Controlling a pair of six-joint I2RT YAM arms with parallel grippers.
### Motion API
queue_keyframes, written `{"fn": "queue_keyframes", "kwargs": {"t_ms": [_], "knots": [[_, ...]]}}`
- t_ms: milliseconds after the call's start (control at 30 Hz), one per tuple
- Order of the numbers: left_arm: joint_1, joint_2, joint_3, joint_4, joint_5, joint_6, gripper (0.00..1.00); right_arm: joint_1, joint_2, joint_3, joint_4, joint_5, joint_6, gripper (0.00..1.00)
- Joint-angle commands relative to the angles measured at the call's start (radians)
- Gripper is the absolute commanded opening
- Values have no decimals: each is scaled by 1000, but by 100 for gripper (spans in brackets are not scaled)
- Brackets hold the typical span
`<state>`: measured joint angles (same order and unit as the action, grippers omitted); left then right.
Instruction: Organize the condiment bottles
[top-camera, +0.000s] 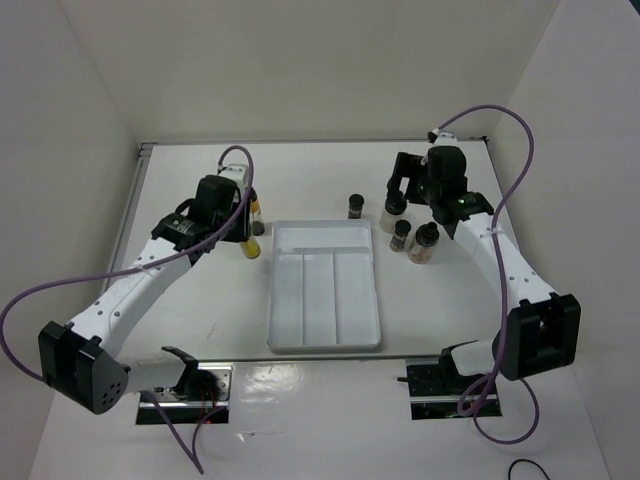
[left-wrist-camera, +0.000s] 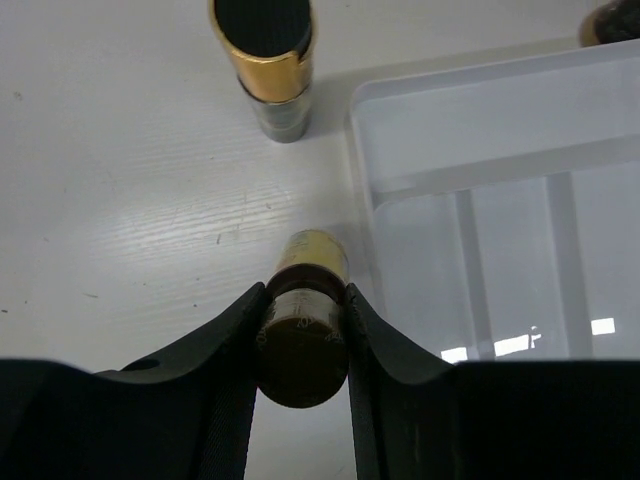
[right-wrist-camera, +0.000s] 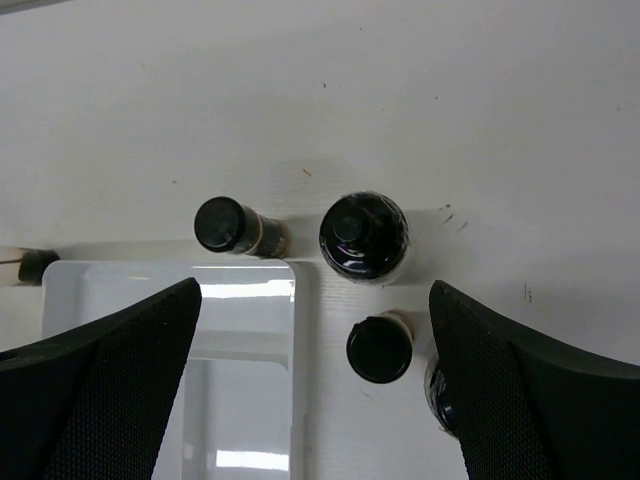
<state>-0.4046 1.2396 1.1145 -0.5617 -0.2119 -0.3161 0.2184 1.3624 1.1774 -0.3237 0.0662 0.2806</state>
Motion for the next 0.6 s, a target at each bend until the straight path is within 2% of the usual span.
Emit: {"fn": "queue_keyframes", "kwargs": {"t_ms": [0,200,367,567], "knots": [[-23,-35,53,25,72,8,9,9,-65,-22,-21,55,19,99],[-92,-23,53,109,121,-3,9,9,-103,-41,-57,125,63,99],[-149,15,44,177,121,-12,11,9,-125,-70,-57,126,72,99],[-189,73,15,233,68,-12,11,9,-134,-99,-57,136,81,99]]}}
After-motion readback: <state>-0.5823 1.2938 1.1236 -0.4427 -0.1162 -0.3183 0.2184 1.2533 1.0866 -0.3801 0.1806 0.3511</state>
